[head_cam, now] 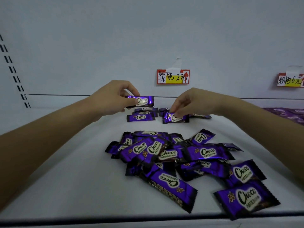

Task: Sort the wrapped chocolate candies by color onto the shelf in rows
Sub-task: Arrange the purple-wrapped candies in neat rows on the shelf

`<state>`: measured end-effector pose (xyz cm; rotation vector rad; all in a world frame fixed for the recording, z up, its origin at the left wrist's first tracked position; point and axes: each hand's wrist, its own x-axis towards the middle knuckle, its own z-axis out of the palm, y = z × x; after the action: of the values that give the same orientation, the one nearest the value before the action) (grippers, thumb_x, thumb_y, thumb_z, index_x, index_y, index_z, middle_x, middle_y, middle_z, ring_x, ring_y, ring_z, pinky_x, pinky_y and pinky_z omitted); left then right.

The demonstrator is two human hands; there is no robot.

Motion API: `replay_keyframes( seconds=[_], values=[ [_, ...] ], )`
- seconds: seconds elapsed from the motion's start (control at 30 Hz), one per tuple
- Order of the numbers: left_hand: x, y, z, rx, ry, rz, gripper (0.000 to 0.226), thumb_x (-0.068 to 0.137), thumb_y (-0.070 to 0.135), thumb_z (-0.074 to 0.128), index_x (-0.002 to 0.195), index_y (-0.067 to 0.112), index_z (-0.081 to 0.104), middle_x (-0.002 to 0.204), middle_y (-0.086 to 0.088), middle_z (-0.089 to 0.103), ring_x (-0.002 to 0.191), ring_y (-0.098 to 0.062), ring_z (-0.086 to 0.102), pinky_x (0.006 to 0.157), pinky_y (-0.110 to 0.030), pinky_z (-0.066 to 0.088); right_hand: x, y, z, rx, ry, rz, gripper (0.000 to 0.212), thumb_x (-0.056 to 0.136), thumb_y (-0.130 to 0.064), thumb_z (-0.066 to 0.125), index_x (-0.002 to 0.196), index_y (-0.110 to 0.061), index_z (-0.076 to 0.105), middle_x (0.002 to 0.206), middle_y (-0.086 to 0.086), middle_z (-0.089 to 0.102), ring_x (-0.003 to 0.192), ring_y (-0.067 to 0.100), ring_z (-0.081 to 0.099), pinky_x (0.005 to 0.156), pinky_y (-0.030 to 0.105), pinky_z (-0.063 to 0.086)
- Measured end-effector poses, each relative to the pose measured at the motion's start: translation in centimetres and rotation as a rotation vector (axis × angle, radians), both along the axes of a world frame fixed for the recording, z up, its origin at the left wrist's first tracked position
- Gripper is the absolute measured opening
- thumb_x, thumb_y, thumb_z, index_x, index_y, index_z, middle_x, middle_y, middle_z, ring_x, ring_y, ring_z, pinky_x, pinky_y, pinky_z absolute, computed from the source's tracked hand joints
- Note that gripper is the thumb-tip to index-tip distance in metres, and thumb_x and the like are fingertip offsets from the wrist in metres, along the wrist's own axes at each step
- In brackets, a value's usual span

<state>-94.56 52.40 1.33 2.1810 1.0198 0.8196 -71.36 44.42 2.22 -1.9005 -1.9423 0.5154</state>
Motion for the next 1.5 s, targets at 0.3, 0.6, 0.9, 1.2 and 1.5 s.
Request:
replay_keyframes(
  seconds=[0.3,0.6,0.9,1.2,1.5],
  values=[
    [0.5,-0.7,-0.3,-0.035,-0.052,-0.042,0.012,0.084,0.02,0.07,0.095,0.019,0.065,0.09,-0.003,0.07,0.084,-0.018,0.068,0.073,-0.027,0.058,-1.3,0.8,-1.3,0.245,-0.079,0.005,0.02,0.087,-0.029,0.064,0.107,-0.024,0.068,0.082,-0.013,0.06,0.071,0.0,0.054,0.062,0.016,0.039],
    [0.8,-1.3,-1.0,0.254,0.169,-0.111,0.013,0.085,0.034,0.066,0.094,0.025,0.063,0.094,0.006,0.067,0.083,-0.012,0.066,0.077,-0.03,0.052,-0.3,-0.7,1.8,0.007,0.14,0.091,0.011,0.086,-0.017,0.066,0.096,-0.013,0.069,0.087,0.002,0.07,0.077,0.009,0.061,0.075,0.026,0.05],
    [0.3,-0.7,-1.0,0.376,0.643,-0.113,0.019,0.091,0.029,0.06,0.107,0.023,0.067,0.093,0.016,0.05,0.089,-0.004,0.056,0.077,-0.019,0.038,5.2,-0.9,2.5,-0.332,-0.181,-0.169,0.011,0.082,-0.024,0.07,0.09,-0.017,0.073,0.095,-0.002,0.07,0.09,0.016,0.067,0.079,0.027,0.054],
    [0.0,-0.5,-1.0,0.346,0.614,-0.163,0.006,0.09,0.025,0.061,0.091,0.031,0.061,0.097,0.016,0.061,0.089,-0.004,0.061,0.08,-0.021,0.044,4.2,-1.0,2.6,-0.349,-0.311,-0.12,0.021,0.077,-0.036,0.074,0.089,-0.019,0.067,0.087,-0.002,0.068,0.084,0.012,0.063,0.073,0.025,0.05],
    [0.1,0.1,-1.1,0.276,0.582,-0.108,0.02,0.089,0.026,0.062,0.108,0.028,0.06,0.108,0.013,0.061,0.095,-0.006,0.062,0.066,-0.008,0.038,3.9,-0.4,2.2,-0.346,-0.322,-0.084,0.02,0.078,-0.03,0.074,0.095,-0.021,0.066,0.094,-0.001,0.066,0.085,0.013,0.061,0.069,0.023,0.046]
  ],
)
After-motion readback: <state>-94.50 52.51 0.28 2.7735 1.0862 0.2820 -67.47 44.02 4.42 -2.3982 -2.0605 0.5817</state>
